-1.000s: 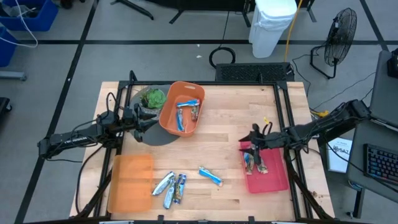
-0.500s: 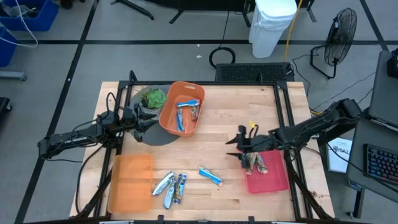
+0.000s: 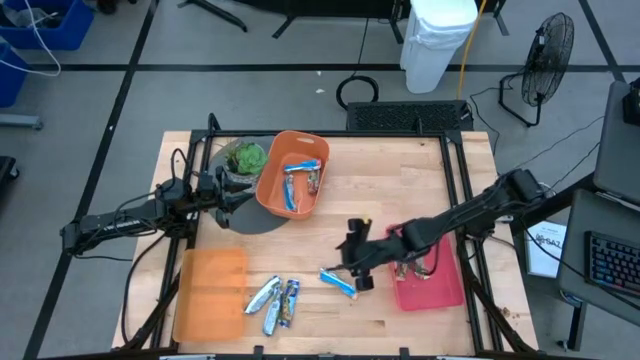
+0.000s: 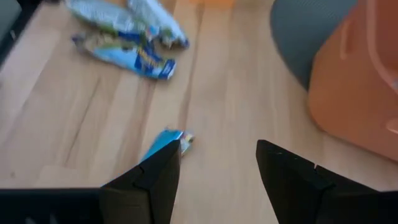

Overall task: Pick and place Granola Bars by type
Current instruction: Put the yellow granola bar into the red bin

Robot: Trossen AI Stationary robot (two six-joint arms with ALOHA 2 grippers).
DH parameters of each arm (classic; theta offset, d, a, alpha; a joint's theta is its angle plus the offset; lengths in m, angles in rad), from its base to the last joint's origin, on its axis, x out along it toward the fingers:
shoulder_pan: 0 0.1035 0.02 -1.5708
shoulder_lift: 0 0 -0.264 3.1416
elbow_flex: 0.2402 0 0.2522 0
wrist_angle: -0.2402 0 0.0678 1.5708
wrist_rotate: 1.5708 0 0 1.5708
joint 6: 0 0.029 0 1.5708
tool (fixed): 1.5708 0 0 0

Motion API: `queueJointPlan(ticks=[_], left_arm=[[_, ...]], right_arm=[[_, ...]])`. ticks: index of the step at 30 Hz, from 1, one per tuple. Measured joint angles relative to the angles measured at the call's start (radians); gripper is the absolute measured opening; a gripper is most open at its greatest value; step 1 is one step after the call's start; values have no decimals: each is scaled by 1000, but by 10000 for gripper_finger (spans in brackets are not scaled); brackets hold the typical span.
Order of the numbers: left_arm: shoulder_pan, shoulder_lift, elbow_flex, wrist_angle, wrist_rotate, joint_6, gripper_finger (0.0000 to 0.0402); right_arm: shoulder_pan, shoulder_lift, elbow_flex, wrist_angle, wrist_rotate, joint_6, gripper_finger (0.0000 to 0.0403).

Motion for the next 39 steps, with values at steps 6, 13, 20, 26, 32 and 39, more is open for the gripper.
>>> queueJointPlan(ticks=[6,13,20,26,32,39], left_arm=[[0,0,0,0,0,0,154],[0,0,0,0,0,0,154],[0,0,0,0,0,0,154],[0,0,0,0,0,0,154],[0,0,0,0,0,0,154],[0,0,0,0,0,0,154]], right_arm=[[6,120,186,-259,-1,25,201],[3,191,303,-484,-32,70,201],[-9,221,330,-531,-158,122,201],[-9,238,330,-533,-155,112,195],[-9,240,330,-588,-189,101,116],[-9,240,330,-588,-238,54,10]])
